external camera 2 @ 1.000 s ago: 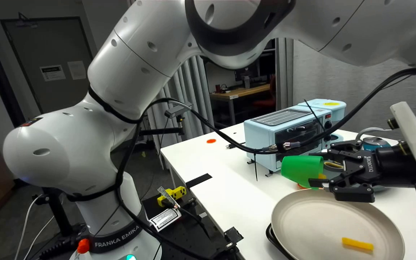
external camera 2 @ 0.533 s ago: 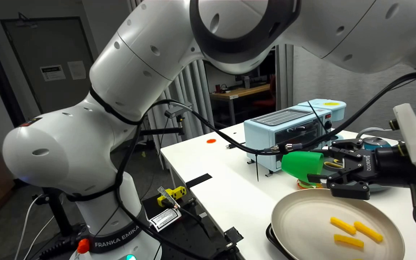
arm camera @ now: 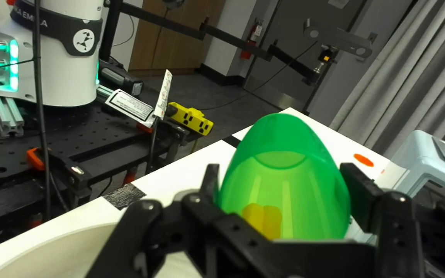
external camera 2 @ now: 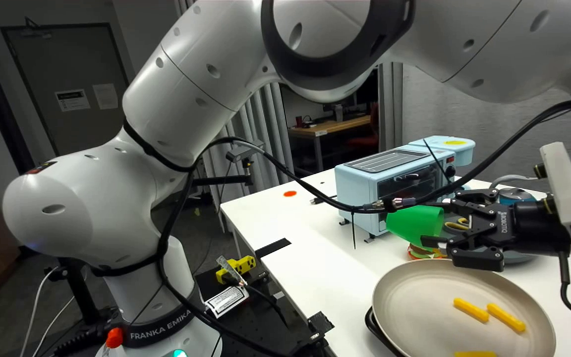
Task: Pour the contents in the green cup on the plate
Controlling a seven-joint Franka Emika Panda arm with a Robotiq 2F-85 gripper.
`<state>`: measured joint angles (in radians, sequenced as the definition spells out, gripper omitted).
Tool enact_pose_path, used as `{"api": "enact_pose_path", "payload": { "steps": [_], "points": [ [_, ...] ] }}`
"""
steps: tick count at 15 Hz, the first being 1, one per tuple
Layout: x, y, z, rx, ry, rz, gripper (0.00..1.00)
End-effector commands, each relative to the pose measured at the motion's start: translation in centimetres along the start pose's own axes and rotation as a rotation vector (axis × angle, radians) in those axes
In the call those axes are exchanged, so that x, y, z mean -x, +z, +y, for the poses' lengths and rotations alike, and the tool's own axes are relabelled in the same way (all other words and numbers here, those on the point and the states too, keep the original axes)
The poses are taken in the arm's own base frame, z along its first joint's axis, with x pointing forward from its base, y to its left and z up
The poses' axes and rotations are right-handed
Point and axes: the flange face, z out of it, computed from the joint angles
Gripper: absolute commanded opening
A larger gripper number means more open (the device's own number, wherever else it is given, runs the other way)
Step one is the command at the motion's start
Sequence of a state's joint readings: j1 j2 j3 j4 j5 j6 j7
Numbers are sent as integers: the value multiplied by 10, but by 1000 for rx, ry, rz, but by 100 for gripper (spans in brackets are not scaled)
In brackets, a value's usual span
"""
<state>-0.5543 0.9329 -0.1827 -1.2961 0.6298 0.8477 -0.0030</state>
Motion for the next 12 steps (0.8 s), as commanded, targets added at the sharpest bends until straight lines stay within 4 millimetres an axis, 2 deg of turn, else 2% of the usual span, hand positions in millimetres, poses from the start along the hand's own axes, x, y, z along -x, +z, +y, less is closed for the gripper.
{"api": "enact_pose_path", "payload": {
  "steps": [1, 4, 9, 12],
  "points": [
    [2, -4, -3, -118, -30, -69, 53],
    [2, -8, -8, -148, -44, -73, 53],
    [5, -14, -1, -157, -34, -68, 53],
    [8, -17, -3, -108, -5, -23, 53]
  ]
}}
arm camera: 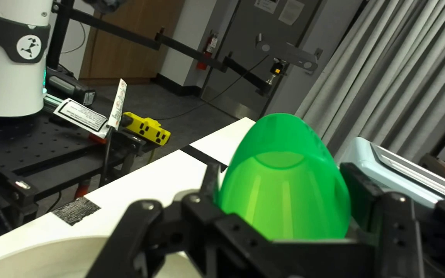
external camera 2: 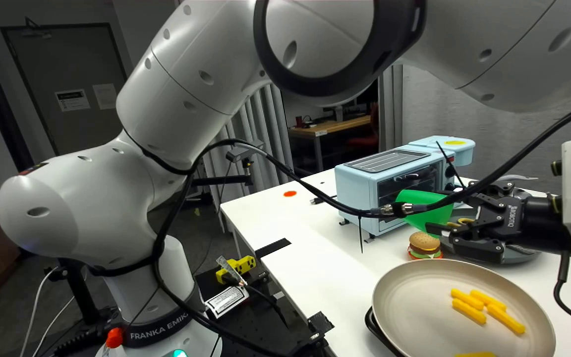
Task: Pour the contents in the green cup on the plate
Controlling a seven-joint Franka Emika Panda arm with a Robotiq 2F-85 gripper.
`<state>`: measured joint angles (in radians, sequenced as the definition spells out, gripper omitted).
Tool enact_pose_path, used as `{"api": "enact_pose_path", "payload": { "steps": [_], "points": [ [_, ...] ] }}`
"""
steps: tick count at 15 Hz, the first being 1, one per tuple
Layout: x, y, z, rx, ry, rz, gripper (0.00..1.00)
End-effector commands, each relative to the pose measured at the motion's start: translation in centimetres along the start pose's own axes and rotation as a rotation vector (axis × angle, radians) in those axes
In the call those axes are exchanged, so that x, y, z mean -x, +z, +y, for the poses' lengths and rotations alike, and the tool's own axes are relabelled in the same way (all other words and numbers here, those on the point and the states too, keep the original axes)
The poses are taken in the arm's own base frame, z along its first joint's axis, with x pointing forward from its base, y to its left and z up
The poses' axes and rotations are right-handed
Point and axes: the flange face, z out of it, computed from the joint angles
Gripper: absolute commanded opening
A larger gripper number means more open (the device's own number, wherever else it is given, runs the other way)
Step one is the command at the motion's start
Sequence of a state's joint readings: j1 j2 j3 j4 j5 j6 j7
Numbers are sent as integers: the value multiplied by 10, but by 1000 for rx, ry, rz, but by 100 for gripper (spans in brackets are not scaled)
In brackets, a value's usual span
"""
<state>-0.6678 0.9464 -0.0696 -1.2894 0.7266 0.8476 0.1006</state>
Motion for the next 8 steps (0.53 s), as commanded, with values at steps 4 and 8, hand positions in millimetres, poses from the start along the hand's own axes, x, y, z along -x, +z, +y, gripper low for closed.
{"api": "enact_pose_path", "payload": {
  "steps": [4, 8],
  "points": [
    [19, -21, -9, 40, 15, 60, 53],
    [44, -40, -29, 65, -36, 144, 53]
  ]
}}
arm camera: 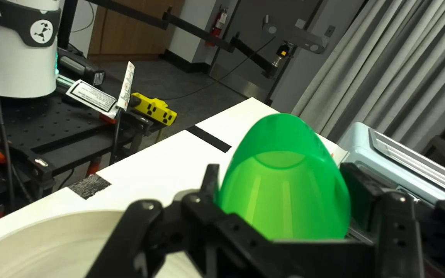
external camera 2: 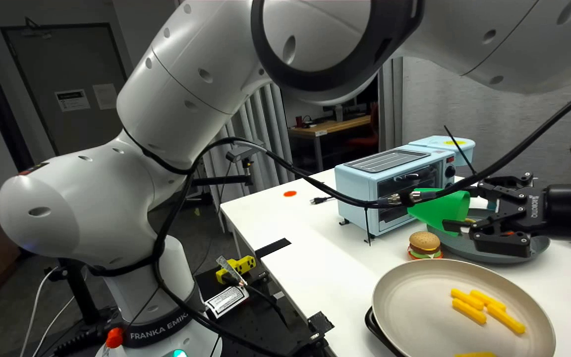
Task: Pour the contents in the green cup on the plate
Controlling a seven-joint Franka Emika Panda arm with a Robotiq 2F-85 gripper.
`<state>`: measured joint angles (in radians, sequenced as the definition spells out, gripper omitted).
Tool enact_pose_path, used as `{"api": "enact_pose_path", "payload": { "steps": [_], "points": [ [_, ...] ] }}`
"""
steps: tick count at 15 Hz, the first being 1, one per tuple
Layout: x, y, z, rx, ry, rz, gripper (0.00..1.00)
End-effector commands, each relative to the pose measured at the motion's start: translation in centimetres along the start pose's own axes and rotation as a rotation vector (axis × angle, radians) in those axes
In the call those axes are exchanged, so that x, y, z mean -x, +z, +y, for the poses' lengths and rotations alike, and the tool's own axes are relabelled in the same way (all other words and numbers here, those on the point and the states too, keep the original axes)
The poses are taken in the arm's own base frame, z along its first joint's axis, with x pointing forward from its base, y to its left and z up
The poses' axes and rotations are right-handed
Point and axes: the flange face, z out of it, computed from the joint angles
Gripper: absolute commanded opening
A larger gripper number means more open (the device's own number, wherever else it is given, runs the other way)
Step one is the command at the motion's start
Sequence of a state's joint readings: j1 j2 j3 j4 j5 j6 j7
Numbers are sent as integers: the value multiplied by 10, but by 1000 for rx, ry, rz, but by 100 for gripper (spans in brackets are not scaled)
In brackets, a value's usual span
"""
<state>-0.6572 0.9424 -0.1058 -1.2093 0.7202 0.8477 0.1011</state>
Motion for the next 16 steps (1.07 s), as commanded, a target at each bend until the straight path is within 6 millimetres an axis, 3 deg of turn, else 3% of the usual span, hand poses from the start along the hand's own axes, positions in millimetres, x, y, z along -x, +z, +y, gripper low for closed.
{"api": "enact_pose_path", "payload": {
  "steps": [1, 6, 9, 12, 16],
  "points": [
    [30, -26, -25, 50, -37, 96, 53],
    [69, -68, -48, 178, -36, 307, 53],
    [80, -87, -56, 254, -13, 432, 53],
    [81, -99, -64, 325, 13, 568, 53],
    [66, -114, -72, 418, 54, 758, 53]
  ]
}}
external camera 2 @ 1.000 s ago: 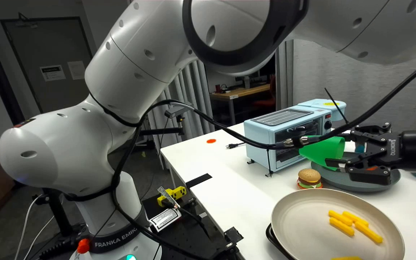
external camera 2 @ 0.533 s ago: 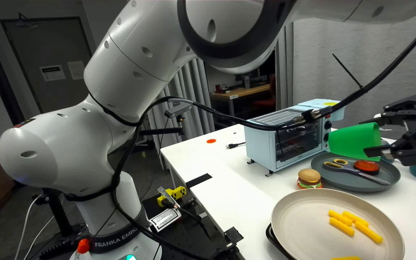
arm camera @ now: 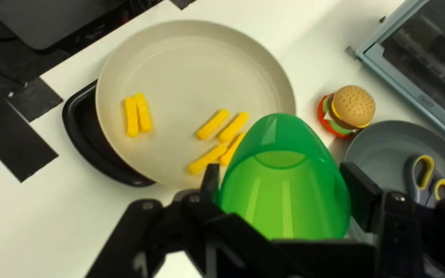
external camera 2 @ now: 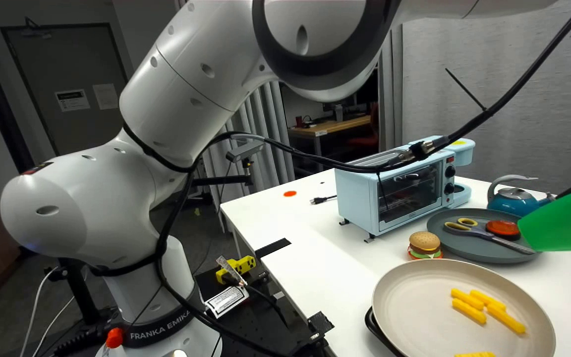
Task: Pour the contents in the green cup on the plate
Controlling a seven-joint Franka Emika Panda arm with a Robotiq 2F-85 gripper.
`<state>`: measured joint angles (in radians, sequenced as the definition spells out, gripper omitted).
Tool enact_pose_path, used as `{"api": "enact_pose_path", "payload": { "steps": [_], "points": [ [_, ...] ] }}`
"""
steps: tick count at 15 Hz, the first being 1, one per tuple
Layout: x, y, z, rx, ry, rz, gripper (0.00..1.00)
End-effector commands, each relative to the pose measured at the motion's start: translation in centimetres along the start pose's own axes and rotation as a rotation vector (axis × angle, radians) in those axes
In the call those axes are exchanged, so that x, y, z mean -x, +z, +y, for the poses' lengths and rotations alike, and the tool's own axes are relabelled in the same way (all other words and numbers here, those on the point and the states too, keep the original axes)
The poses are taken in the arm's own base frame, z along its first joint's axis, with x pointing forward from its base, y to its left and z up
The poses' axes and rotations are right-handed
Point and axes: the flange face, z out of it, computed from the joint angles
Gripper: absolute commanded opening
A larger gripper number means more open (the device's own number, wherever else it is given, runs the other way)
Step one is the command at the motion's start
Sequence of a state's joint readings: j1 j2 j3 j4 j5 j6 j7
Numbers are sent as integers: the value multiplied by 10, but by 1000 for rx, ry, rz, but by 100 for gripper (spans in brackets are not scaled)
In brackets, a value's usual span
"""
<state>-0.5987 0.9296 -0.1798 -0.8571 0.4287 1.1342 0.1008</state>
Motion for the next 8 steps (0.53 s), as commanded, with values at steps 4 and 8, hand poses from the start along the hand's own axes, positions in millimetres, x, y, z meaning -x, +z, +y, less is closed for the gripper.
{"api": "enact_pose_path", "payload": {
  "steps": [4, 8],
  "points": [
    [-29, -15, -11, 196, 48, 311, 53],
    [-44, -17, -17, 315, 54, 506, 53]
  ]
}}
